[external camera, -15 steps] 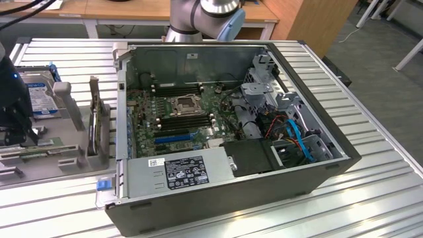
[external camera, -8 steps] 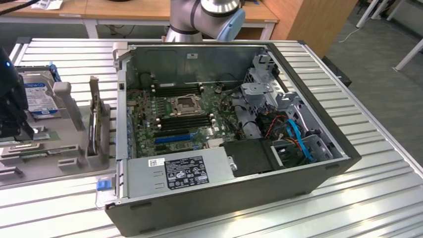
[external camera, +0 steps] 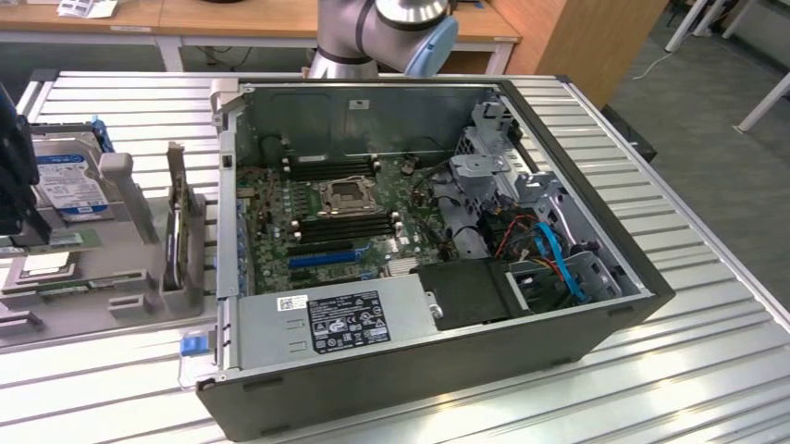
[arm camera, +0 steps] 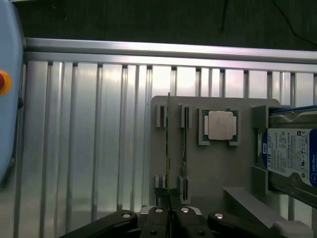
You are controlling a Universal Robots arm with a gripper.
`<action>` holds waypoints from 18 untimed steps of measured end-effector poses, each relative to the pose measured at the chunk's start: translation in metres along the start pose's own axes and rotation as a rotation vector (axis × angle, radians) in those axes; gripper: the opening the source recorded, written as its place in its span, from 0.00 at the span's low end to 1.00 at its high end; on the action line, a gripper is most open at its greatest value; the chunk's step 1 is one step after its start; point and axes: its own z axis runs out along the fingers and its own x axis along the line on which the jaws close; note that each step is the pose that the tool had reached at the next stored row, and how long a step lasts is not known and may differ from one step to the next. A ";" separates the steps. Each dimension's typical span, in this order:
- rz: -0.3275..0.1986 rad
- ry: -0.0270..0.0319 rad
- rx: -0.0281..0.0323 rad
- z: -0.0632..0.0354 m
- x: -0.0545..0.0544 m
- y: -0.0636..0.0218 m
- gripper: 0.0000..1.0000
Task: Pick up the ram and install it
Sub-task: 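Pick up the ram and move it above insertion slot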
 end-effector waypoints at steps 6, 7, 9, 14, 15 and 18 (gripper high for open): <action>0.000 0.0001 -0.0001 -0.0151 0.000 0.0004 0.11; 0.000 0.0001 -0.0001 -0.0171 0.000 0.0004 0.11; 0.000 0.0001 -0.0001 -0.0215 0.000 0.0005 0.11; 0.000 0.0001 0.0000 -0.0327 -0.001 0.0008 0.11; 0.000 0.0002 -0.0002 -0.0349 -0.001 0.0009 0.11; 0.000 0.0001 -0.0001 -0.0410 -0.001 0.0011 0.11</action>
